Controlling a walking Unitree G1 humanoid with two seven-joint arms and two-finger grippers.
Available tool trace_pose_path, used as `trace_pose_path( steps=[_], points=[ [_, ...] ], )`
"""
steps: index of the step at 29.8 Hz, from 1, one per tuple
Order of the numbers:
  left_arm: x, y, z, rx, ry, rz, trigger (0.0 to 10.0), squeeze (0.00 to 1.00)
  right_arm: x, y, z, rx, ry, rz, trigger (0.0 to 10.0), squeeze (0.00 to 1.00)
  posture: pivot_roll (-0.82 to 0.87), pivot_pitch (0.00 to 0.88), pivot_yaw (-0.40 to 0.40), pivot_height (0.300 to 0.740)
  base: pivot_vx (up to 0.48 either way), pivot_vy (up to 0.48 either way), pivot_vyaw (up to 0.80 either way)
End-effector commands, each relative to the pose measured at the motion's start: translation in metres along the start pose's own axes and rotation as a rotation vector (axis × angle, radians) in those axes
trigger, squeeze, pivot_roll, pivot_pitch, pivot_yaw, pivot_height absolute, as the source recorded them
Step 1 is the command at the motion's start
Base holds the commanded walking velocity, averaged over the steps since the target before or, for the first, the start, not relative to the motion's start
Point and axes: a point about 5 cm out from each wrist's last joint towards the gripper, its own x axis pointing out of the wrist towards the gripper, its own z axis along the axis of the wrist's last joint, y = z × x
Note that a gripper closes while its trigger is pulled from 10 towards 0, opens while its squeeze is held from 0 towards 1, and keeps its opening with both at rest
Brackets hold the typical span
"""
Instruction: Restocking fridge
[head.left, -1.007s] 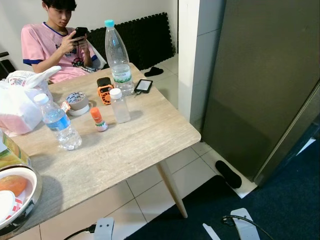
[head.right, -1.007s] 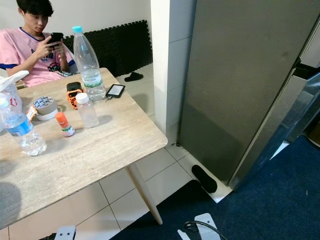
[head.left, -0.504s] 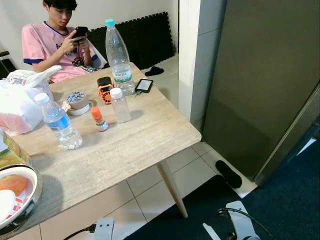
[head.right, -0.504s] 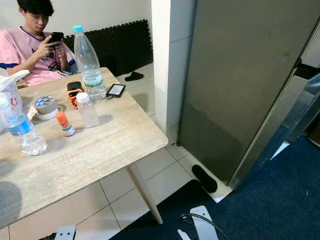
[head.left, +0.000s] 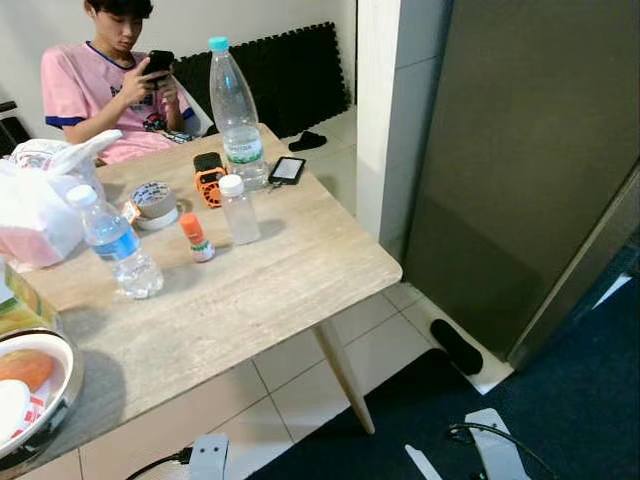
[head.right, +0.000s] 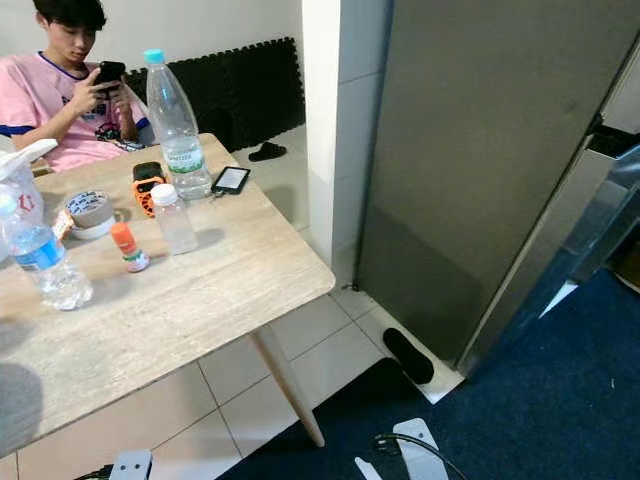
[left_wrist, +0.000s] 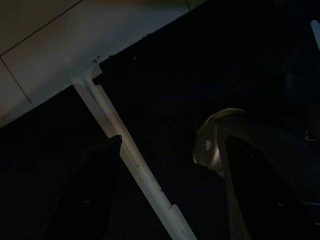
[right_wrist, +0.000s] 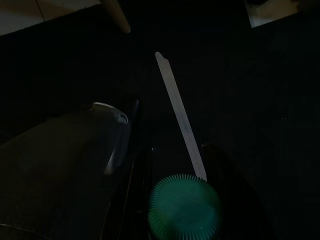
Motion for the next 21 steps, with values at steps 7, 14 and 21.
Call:
trace_pose_path(
  steps=[7,14,21],
  points=[
    [0.000,0.000,-0.004,-0.005,0.015,0.000,10.0,0.00,0.001,0.009,0.004,-0.017,-0.010,0.015,10.0,0.00,0.02,0.000,0.027,0.740,0.000,0.000,0.00],
    [0.000,-0.001,-0.004,-0.006,0.015,-0.003,10.0,0.00,0.002,0.012,0.009,-0.020,-0.015,0.018,10.0,0.00,0.01,0.000,0.024,0.740,0.000,0.000,0.00],
    [0.000,-0.003,-0.003,-0.005,0.015,-0.007,10.0,0.00,0.002,0.009,0.009,-0.026,-0.016,0.014,10.0,0.00,0.01,0.000,0.020,0.740,0.000,0.000,0.00]
  ],
)
